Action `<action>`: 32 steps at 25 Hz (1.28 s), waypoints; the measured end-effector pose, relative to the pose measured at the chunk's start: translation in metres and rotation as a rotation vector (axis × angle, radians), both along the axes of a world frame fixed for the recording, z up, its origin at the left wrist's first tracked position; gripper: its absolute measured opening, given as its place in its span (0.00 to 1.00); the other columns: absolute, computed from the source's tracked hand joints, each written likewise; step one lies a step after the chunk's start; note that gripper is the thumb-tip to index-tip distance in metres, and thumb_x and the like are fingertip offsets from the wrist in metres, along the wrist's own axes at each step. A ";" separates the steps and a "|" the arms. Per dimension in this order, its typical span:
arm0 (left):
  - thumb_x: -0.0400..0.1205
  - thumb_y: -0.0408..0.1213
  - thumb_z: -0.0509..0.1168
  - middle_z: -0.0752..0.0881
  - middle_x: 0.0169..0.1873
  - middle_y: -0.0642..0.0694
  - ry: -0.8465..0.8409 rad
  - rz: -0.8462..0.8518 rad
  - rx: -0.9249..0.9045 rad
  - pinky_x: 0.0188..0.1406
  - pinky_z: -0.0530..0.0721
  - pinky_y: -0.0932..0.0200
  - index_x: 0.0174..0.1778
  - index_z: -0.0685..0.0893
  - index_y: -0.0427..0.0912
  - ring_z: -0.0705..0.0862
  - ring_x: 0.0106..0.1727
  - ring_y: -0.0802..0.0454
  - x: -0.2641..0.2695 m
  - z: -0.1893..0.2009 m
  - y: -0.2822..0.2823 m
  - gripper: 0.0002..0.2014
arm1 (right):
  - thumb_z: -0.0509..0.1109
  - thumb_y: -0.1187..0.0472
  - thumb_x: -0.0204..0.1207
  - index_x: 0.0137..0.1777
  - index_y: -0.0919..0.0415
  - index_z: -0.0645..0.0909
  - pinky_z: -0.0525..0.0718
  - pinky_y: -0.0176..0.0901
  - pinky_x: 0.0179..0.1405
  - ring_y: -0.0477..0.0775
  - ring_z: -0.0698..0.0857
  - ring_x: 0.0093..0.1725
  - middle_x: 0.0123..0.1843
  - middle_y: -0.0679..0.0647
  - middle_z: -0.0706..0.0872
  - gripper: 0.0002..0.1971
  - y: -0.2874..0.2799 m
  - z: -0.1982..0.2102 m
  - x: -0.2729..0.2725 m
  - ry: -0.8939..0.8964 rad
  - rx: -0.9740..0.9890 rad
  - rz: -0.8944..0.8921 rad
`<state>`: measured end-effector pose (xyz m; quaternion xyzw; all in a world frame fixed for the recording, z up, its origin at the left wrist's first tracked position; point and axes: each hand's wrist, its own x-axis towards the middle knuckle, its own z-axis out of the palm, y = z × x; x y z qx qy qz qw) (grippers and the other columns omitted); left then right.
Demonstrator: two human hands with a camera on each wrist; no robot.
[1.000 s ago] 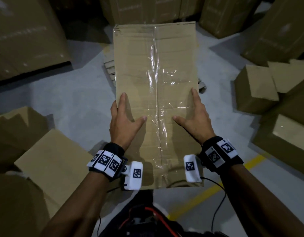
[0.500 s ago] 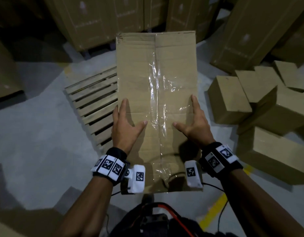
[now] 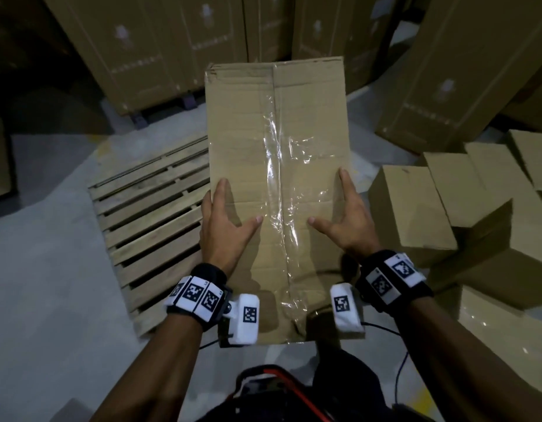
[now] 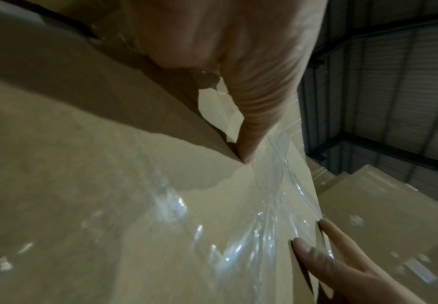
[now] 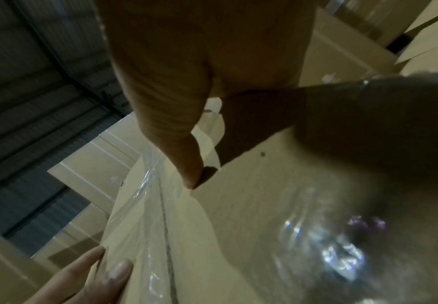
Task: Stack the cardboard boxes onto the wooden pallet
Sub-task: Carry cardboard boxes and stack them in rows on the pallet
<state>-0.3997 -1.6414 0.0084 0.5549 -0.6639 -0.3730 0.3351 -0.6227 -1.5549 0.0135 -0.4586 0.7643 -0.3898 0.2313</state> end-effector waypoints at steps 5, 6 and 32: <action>0.72 0.48 0.80 0.57 0.85 0.49 -0.006 0.136 0.033 0.77 0.65 0.51 0.84 0.57 0.65 0.62 0.84 0.48 -0.094 0.012 -0.043 0.49 | 0.83 0.53 0.70 0.88 0.40 0.46 0.66 0.45 0.69 0.56 0.68 0.80 0.84 0.53 0.66 0.56 -0.071 0.025 -0.103 0.037 0.088 0.147; 0.72 0.48 0.80 0.56 0.85 0.49 -0.025 0.159 0.041 0.77 0.65 0.50 0.84 0.57 0.64 0.61 0.84 0.47 -0.105 0.012 -0.052 0.49 | 0.83 0.53 0.70 0.88 0.40 0.46 0.67 0.47 0.71 0.56 0.68 0.80 0.84 0.53 0.66 0.56 -0.083 0.028 -0.116 0.035 0.099 0.171; 0.71 0.50 0.80 0.56 0.84 0.42 -0.153 0.382 0.336 0.76 0.72 0.42 0.87 0.52 0.57 0.66 0.81 0.38 -0.205 -0.044 -0.449 0.54 | 0.86 0.52 0.67 0.88 0.37 0.45 0.62 0.60 0.83 0.57 0.61 0.85 0.88 0.47 0.57 0.60 -0.562 -0.046 -0.234 -0.027 0.348 0.547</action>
